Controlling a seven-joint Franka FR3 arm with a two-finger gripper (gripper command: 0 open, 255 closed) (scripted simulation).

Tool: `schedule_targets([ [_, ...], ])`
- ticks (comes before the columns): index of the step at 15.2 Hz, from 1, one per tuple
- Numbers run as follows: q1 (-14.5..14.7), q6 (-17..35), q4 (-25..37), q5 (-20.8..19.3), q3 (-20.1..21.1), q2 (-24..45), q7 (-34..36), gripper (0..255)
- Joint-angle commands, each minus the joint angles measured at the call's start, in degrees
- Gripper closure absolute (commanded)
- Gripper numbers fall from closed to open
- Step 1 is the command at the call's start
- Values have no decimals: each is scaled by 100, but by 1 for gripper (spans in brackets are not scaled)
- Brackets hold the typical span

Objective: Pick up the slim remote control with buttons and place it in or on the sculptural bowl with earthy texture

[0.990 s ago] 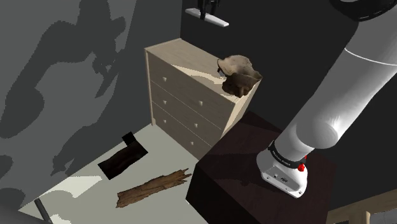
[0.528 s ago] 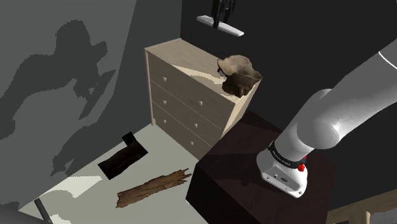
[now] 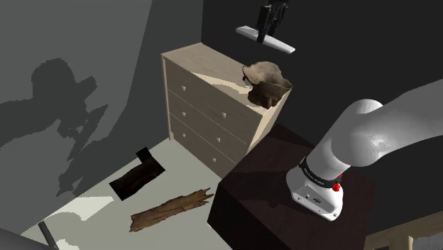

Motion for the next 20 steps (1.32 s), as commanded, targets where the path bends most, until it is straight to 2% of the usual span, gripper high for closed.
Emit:
schedule_targets([
  [1,-12,-130,-367,-14,75,-496,79,255],
  [4,-28,-312,-731,-11,158,-1040,153,255],
  [17,-58,702,-1874,-65,104,-1168,161,255],
  [20,-58,702,-1874,-65,104,-1169,161,255],
])
